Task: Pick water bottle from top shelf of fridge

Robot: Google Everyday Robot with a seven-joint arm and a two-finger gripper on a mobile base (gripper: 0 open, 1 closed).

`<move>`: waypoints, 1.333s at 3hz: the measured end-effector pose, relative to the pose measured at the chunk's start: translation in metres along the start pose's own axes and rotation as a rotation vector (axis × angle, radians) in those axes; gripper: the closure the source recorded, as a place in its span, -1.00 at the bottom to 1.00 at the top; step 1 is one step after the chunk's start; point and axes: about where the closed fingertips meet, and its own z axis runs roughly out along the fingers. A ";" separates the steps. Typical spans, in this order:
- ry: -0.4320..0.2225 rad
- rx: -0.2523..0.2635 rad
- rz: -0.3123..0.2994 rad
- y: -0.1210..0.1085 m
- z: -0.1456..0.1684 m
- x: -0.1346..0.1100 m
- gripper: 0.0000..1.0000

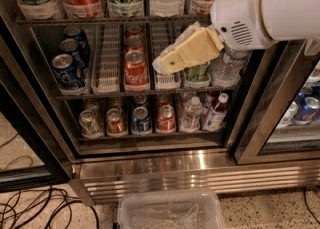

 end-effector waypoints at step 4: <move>-0.057 0.215 0.049 0.032 0.015 -0.046 -1.00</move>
Offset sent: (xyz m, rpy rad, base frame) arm 0.0048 0.0701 -0.0009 0.0916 -0.0754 -0.1707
